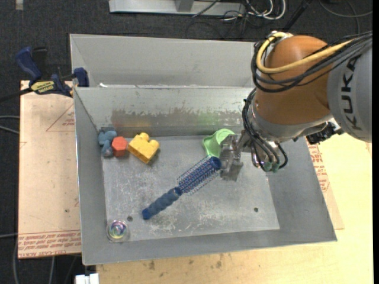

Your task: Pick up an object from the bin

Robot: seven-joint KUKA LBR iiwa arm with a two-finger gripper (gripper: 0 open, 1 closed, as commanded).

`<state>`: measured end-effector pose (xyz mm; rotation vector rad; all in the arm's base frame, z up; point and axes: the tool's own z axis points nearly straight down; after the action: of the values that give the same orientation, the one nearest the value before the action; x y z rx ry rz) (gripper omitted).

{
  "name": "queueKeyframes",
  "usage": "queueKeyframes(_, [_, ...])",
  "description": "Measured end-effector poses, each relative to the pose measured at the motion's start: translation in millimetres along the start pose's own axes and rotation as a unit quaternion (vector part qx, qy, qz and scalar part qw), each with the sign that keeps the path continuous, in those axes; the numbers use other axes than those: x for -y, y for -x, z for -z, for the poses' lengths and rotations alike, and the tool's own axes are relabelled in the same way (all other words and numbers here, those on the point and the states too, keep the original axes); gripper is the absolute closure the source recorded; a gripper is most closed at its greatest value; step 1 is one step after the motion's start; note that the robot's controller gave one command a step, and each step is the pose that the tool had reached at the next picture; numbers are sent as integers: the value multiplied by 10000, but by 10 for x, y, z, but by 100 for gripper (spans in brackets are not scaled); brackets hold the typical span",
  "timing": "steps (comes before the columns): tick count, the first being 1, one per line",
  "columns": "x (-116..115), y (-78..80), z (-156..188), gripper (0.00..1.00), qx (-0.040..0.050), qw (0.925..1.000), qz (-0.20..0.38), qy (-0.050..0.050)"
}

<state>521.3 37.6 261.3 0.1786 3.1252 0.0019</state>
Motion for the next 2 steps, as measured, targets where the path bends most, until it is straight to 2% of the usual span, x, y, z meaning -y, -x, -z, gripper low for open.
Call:
queueKeyframes(1, [-2,-16,-41,0,-42,10000,7,-6])
queueKeyframes(2, [-171,586,-903,0,-69,9998,-212,-8])
